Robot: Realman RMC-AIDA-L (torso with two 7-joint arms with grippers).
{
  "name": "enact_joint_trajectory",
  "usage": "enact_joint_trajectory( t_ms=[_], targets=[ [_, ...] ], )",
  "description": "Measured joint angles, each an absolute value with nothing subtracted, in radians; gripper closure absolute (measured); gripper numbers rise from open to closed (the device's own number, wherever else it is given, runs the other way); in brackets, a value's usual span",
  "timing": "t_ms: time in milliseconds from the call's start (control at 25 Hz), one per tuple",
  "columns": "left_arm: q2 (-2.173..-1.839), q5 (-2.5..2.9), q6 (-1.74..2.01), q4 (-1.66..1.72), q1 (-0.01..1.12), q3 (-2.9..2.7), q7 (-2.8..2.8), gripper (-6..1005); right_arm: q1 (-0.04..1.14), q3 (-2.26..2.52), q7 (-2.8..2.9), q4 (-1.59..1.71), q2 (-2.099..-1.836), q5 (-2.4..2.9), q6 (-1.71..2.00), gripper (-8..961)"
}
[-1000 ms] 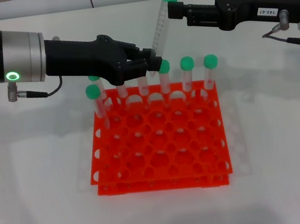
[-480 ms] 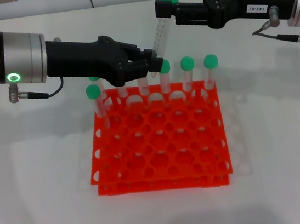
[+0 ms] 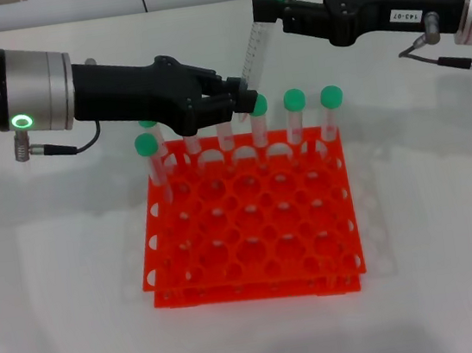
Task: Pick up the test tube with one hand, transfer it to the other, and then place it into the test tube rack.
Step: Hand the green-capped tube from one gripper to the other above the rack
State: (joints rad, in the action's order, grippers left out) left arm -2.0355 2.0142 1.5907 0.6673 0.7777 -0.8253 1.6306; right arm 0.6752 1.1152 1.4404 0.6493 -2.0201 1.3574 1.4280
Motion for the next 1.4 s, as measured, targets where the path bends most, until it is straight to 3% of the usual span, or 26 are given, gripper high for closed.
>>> enact_joint_trajectory(
  t_ms=[80,320,1400],
  targets=[
    [-2.036,2.014,1.592,0.667,0.776,-0.825,1.631,667,0.674,1.115,1.441,0.648,-2.02,1.357,1.428,586],
    [-2.037,2.014,1.594,0.667,0.776,-0.825,1.631,664,0.672,1.115,1.441,0.65,-2.019,1.358,1.431,687],
    [-2.052,2.022,1.591,0.667,0.774,-0.841,1.635,650,0.678,1.127,1.441,0.659,-2.02,1.358,1.439,688]
  ],
)
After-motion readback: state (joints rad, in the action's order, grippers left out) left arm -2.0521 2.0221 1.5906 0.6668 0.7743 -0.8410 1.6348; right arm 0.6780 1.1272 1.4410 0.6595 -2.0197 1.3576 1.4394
